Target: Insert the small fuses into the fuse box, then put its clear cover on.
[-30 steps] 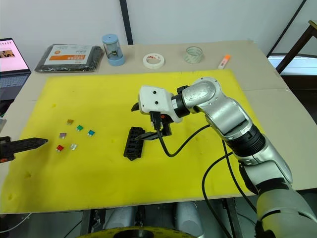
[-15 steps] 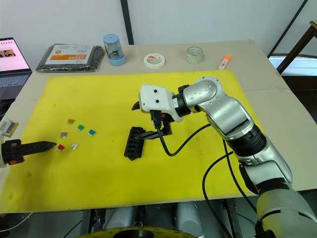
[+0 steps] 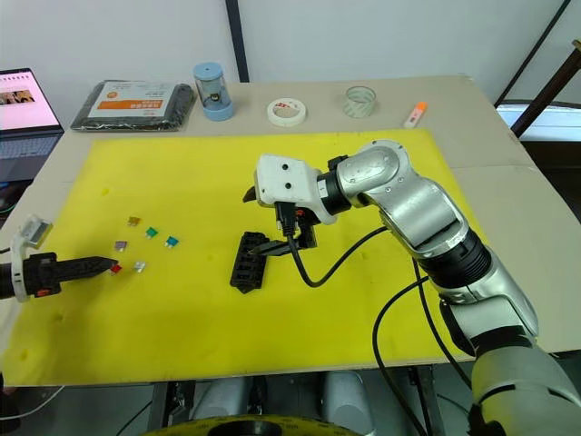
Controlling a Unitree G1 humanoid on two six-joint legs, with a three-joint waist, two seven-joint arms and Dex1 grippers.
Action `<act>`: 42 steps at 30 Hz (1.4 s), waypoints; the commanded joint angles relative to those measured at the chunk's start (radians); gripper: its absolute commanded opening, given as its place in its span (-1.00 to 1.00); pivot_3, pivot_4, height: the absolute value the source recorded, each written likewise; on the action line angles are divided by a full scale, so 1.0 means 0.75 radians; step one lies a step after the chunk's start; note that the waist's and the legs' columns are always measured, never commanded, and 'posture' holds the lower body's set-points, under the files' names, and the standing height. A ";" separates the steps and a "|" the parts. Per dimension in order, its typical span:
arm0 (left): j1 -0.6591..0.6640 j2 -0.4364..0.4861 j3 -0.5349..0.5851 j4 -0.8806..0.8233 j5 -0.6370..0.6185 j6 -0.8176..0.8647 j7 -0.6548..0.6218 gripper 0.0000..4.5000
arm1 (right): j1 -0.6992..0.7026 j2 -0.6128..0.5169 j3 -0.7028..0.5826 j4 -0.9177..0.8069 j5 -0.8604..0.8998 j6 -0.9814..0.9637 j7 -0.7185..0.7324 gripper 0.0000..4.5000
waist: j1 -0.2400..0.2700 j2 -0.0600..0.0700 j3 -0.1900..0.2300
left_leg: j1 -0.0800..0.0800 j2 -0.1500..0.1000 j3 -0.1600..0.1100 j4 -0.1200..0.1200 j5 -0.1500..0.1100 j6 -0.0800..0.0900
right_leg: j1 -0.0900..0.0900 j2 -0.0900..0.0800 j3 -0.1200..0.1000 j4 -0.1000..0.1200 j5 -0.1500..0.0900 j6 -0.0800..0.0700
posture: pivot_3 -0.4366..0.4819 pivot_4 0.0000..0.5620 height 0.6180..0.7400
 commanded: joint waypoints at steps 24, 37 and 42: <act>0.050 -0.064 -0.065 -0.014 0.046 -0.016 -0.031 0.52 | -0.027 -0.027 -0.050 -0.038 0.001 -0.004 0.006 1.00 | -0.003 0.006 -0.004 | 0.000 -0.005 0.000 0.000 -0.002 0.004 | 0.002 -0.008 0.000 0.000 0.000 0.000 | -0.05 -0.47 1.00; 0.058 -0.071 0.013 0.053 0.012 -0.006 0.001 -0.27 | -0.026 -0.029 -0.043 -0.034 -0.002 -0.018 0.018 1.00 | -0.009 0.006 -0.004 | 0.000 -0.004 0.001 0.000 -0.002 0.004 | 0.001 -0.007 -0.001 -0.001 0.000 0.000 | -0.05 -0.47 1.00; 0.084 -0.068 0.029 0.041 0.000 -0.005 0.007 -0.27 | -0.029 -0.027 -0.043 -0.029 -0.002 -0.023 0.022 1.00 | -0.012 0.006 -0.004 | 0.001 -0.004 0.001 0.000 -0.002 0.004 | 0.001 -0.007 -0.001 -0.001 0.000 0.000 | -0.05 -0.47 1.00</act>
